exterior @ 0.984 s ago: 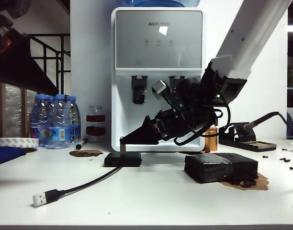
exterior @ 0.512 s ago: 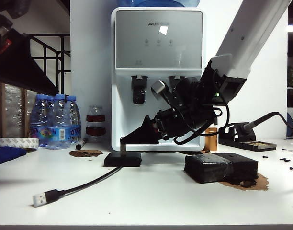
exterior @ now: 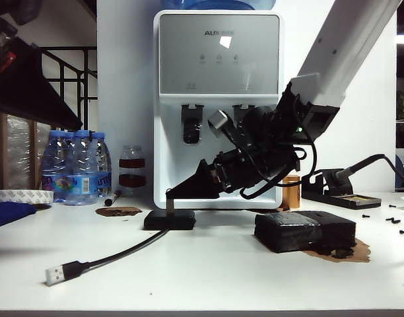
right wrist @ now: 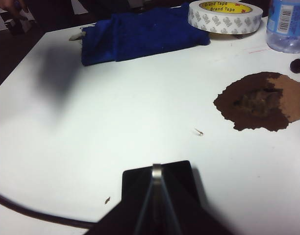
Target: Take the USB flash drive out of the black sponge and insert it into the slot on top of the black USB adpator box.
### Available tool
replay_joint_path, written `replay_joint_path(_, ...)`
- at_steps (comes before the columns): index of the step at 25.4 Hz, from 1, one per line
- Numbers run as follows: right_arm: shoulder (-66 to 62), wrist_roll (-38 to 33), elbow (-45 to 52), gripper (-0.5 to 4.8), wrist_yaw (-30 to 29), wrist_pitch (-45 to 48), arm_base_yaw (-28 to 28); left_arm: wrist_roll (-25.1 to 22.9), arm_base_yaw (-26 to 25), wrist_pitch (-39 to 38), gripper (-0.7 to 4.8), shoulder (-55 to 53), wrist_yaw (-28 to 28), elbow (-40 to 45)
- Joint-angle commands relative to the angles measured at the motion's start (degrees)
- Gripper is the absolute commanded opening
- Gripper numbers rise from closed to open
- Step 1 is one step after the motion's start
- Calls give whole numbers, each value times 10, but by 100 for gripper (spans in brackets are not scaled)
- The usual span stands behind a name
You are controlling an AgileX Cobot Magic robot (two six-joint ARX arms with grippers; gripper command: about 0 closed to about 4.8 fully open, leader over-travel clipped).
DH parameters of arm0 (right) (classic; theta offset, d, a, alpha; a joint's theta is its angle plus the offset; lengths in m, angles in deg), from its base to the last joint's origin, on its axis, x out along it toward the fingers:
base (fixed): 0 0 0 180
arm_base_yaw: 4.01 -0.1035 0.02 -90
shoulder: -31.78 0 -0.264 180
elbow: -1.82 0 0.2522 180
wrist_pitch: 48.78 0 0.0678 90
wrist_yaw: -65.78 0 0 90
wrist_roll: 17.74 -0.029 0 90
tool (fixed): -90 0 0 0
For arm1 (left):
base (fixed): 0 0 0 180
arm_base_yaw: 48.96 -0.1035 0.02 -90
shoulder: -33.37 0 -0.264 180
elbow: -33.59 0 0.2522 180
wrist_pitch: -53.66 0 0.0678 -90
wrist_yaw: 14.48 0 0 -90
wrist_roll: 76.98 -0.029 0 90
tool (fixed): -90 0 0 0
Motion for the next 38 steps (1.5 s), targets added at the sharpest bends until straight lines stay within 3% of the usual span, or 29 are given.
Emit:
replay_joint_path(1, -11, 37, 7, -2, 61, -69, 0, -19, 0, -19, -5, 1, -6, 0)
replay_joint_path(16, -10, 86, 5, -2, 99, -151, 0, -37, 0, -58, -5, 1, 0, -2)
replay_joint_path(26, -10, 169, -75, -2, 159, -320, 0, -3, -21, -38, -5, 1, -4, -23)
replay_joint_path(38, -11, 176, -86, -2, 166, -315, -22, 1, -25, -37, -5, 1, -4, -23)
